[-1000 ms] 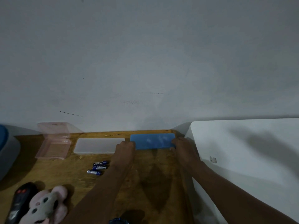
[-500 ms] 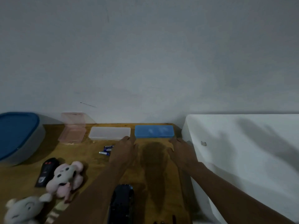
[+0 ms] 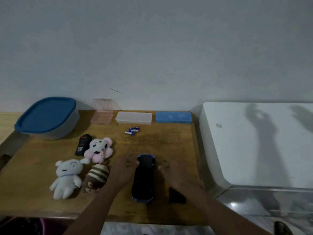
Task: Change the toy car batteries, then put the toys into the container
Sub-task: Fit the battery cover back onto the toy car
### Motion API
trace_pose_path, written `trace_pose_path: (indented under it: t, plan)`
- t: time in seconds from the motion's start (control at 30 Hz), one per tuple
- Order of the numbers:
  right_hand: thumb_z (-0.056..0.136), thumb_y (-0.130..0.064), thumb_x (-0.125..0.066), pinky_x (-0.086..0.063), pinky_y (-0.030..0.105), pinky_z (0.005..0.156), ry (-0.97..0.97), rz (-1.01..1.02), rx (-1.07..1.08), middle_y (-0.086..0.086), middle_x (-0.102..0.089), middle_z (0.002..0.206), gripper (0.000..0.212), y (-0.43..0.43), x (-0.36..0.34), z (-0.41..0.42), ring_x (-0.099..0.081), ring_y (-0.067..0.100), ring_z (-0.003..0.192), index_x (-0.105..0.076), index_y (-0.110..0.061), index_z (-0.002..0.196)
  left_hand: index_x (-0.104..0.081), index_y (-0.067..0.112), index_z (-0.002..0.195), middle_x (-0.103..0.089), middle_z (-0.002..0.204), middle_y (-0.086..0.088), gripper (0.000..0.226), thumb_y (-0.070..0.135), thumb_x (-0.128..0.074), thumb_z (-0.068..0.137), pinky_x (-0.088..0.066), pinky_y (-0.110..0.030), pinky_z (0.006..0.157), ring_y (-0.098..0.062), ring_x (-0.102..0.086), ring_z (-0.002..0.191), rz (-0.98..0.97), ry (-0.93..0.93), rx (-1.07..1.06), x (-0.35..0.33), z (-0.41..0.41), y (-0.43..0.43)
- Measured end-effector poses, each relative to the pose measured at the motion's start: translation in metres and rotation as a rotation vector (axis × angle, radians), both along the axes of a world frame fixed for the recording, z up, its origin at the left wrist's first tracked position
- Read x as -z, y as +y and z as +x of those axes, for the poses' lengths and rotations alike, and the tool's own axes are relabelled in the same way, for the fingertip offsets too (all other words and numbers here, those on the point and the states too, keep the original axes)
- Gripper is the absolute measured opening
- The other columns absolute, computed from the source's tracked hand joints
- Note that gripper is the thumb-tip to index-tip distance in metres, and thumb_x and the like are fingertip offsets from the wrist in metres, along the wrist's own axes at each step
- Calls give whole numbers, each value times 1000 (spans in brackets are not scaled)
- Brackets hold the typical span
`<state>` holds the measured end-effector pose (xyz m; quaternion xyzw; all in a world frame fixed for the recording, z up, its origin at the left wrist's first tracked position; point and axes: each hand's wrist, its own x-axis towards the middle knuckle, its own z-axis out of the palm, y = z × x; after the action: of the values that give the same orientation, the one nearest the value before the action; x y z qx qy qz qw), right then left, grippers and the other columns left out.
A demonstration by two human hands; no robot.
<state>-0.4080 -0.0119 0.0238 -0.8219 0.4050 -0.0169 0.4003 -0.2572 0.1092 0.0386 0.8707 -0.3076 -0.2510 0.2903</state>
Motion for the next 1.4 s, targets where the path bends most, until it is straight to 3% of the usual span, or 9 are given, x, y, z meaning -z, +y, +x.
trace_pose_path:
  t: [0.2,0.37,0.47,0.6,0.7,1.0,1.13,1.23,1.4]
  plan:
    - [97,-26,-51,-47,28,96,-41,183,126,2,-57,132,40,44,12,5,-54,17,119,-48,-17,136,-51,41,125,-63,125,7,47,17,-65,88,-49,-44,101,-16,-58,118,-68,425,78,27,-4,31]
    - [100,-19,-45,-44,15,75,-113,268,276,2,-59,126,33,68,5,15,-50,7,98,-50,-18,133,-45,37,136,-61,130,4,59,9,-64,88,-49,-49,100,-18,-57,119,-180,531,126,33,-1,35]
    - [100,-20,-45,-47,21,79,-138,264,315,1,-62,116,28,76,-3,25,-54,9,94,-57,-20,125,-45,38,138,-65,124,6,66,14,-72,82,-51,-45,97,-15,-61,113,-233,588,181,27,12,43]
    - [97,-23,-49,-51,30,89,-158,275,343,-1,-60,126,34,81,-14,39,-59,15,107,-56,-24,130,-52,41,124,-69,116,11,62,13,-80,76,-54,-32,92,-6,-64,106,-278,665,286,14,34,55]
    - [96,-17,-50,-53,28,82,-213,254,323,0,-65,114,27,85,-24,51,-61,9,93,-63,-27,118,-52,37,126,-69,118,8,72,15,-87,67,-53,-37,94,-11,-64,110,-274,687,343,6,49,60]
    - [96,-20,-49,-56,32,81,-207,240,213,0,-68,109,28,62,-34,93,-64,12,92,-62,-27,120,-41,30,135,-68,119,-2,85,-8,-79,69,-57,-28,79,-16,-67,108,-364,741,390,-4,83,50]
    - [97,-21,-49,-57,36,84,-213,274,114,-1,-67,110,28,40,-30,114,-64,13,95,-62,-27,121,-28,40,136,-66,118,0,97,-16,-73,72,-57,-25,74,-10,-68,103,-404,741,323,-7,100,37]
    - [98,-25,-48,-57,37,83,-230,280,64,-3,-66,111,29,23,-23,129,-64,12,95,-60,-28,124,-32,48,129,-68,113,4,97,-18,-72,71,-57,-28,76,-11,-68,101,-429,709,249,-5,110,30]
    - [100,-26,-44,-58,34,76,-161,133,51,2,-68,94,21,-12,-15,154,-65,15,83,-65,-22,99,-15,53,144,-67,117,6,119,-14,-77,67,-58,-37,81,-20,-66,106,-401,720,89,8,124,23]
